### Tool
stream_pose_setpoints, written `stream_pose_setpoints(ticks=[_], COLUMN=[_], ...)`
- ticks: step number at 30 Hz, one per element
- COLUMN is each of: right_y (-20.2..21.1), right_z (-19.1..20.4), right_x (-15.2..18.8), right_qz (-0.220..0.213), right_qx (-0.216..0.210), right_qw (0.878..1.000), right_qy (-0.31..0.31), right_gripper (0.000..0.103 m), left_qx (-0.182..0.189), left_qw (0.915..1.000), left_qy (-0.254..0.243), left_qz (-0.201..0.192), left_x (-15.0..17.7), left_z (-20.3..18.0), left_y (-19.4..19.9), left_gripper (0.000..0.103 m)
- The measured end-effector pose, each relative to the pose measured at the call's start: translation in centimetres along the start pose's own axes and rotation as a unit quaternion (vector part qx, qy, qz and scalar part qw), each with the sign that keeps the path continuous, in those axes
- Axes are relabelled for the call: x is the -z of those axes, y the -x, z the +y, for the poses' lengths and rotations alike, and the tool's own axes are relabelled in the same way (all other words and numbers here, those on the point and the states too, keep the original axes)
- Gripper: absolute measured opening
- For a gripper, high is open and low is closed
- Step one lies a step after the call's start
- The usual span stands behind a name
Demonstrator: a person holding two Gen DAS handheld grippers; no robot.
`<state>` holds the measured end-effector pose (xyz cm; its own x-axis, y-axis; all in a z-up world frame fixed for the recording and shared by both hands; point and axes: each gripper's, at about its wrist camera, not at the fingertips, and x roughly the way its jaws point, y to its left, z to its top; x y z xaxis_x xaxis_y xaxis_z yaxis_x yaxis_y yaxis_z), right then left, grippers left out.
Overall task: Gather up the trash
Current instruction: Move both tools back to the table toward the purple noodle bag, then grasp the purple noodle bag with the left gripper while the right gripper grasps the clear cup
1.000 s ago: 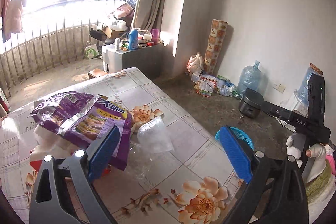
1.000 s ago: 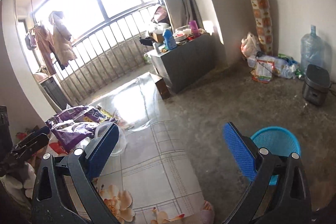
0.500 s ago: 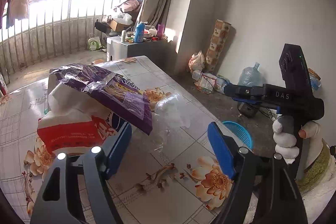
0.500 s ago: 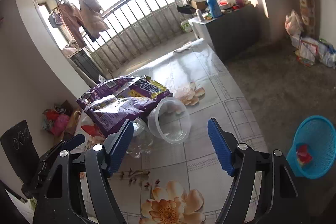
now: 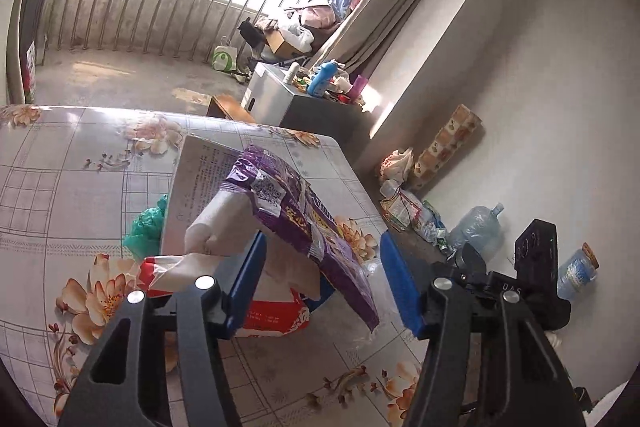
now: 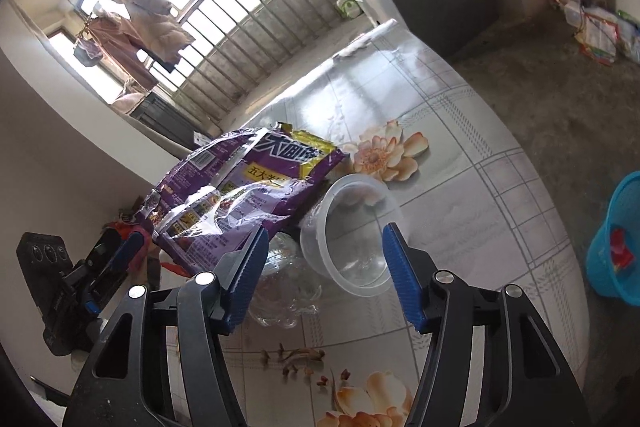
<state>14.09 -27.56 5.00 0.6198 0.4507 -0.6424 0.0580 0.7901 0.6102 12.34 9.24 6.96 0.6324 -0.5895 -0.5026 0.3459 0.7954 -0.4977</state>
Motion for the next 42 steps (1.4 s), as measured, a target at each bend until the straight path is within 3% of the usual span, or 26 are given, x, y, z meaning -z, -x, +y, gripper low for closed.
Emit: stream_pose_setpoints(ticks=[4,9,19,22,27,33,42], right_y=[-0.8,-1.4,-2.5,-2.8,-2.7,-1.9,1.9], right_z=[-0.4,-0.8,-0.8,-0.5,0.4,0.9,1.0], right_x=[-0.3,-0.6,-0.9,-0.8,-0.9,-1.0,-1.6], right_qz=[0.014,0.025,0.050,0.053,0.049,0.031,-0.022], right_qx=[-0.003,-0.012,-0.016,-0.019,-0.023,-0.034,-0.046], right_qw=[1.000,0.999,0.998,0.998,0.998,0.999,0.999], right_qy=[-0.017,-0.033,-0.036,-0.035,-0.026,-0.023,-0.013], right_gripper=[0.053,0.049,0.029,0.018,0.005,0.005,0.005], left_qx=[0.035,0.049,0.064,0.069,0.080,0.105,0.130], left_qw=[0.9982,0.9959,0.9927,0.9926,0.9929,0.9926,0.9908], left_qy=[0.041,0.061,0.091,0.092,0.083,0.061,-0.018], left_qz=[0.028,0.044,0.045,0.040,0.027,0.008,-0.034], left_x=[-0.8,-0.8,-1.1,-1.3,-1.4,-1.9,-2.9], left_z=[1.3,2.1,3.5,3.6,3.3,2.4,-1.8], left_y=[-1.6,-3.0,-4.0,-3.9,-3.3,-2.4,0.2], left_gripper=[0.055,0.046,0.016,0.011,0.008,0.004,0.003])
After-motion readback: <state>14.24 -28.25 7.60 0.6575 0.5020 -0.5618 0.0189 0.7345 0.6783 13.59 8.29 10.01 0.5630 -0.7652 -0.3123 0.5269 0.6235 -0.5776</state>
